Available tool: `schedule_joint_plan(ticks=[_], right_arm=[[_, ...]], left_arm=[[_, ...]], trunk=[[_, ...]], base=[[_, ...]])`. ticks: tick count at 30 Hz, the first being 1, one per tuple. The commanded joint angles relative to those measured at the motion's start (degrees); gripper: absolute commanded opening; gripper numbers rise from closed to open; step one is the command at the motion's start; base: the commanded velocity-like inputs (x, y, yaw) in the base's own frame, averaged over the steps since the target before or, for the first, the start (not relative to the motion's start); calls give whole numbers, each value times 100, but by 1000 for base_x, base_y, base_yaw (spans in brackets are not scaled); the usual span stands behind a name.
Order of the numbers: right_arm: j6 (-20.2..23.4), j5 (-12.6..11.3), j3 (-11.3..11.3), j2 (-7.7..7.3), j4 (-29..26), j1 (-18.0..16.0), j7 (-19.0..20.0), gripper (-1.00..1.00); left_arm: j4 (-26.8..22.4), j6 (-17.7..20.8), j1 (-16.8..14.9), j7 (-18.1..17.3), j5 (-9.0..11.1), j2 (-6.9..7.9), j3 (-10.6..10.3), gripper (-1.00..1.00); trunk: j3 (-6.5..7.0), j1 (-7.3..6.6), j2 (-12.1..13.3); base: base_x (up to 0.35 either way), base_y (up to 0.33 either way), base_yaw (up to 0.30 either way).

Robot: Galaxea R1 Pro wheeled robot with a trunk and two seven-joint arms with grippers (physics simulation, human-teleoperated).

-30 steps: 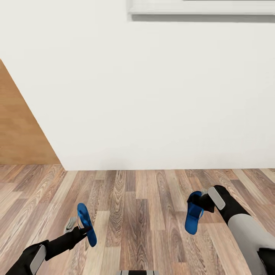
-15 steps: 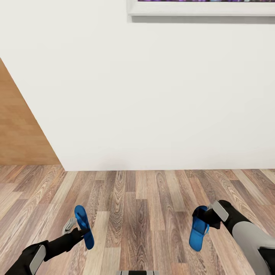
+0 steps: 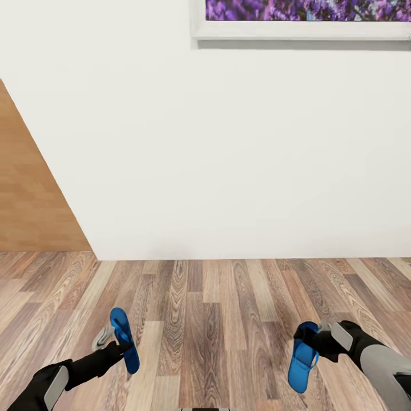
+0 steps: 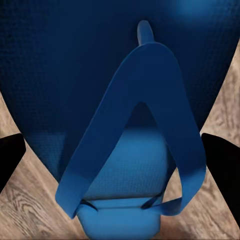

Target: In the bedroom, move the book from the bed onto either nightstand, and place the two sandals side by side next to the bed.

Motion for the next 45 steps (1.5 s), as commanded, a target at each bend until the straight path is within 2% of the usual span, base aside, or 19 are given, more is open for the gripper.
schedule_joint_plan(ticks=[1, 10, 15, 24, 26, 28, 29, 32, 33, 35, 39, 45], right_arm=[[-26, 46, 8, -3, 47, 0, 135, -100], [-115, 83, 9, -5, 188, 2, 333, -100], [-120, 85, 9, -10, 270, 2, 344, -100], [-174, 83, 0, -62, 700, 4, 332, -100], [-350, 87, 3, -103, 829, 20, 332, -100], [-655, 91, 6, -128, 898, 82, 341, -100], [-863, 92, 7, -138, 925, 147, 346, -100], [-1089, 79, 8, -144, 947, 239, 350, -100], [-1174, 70, 8, -145, 956, 280, 353, -100], [-1250, 59, 8, -145, 964, 316, 353, -100], [-1308, 63, 5, -145, 969, 344, 355, -100], [-1330, -2, 1, -146, 971, 352, 373, -100]], left_arm=[[2, 29, -3, -10, 4, -2, 14, -100], [2, 21, -3, 5, -10, -15, 6, -100], [3, 18, -3, 16, -196, -15, -159, -100], [4, 1, -3, 48, -334, -20, -307, -100], [4, -20, -3, 180, -353, -20, -314, -100], [4, -34, -3, 477, -363, -23, -311, -100], [4, -40, -3, 784, -363, -27, -308, -100], [4, -44, -3, 1278, -355, -56, -306, -100], [1, -46, -3, 1573, -353, -102, -305, -100], [-2, -50, -3, 1859, -350, -151, -304, -100], [-8, -54, -3, 2110, -354, -208, -303, -100], [-65, -50, -3, 2202, -356, -235, -303, -100]], trunk=[[18, -3, 0], [218, -27, 12], [328, -40, 19], [328, -40, 19], [328, -40, 19], [328, -40, 19], [328, -40, 19], [328, -40, 19], [328, -40, 19], [328, -40, 19], [328, -40, 19], [328, -40, 19]], base=[[0, 0, 0], [0, 0, 0], [0, 0, 0], [0, 0, 0], [0, 0, 0], [0, 0, 0], [0, 0, 0], [0, 0, 0], [0, 0, 0], [0, 0, 0], [0, 0, 0], [0, 0, 0]])
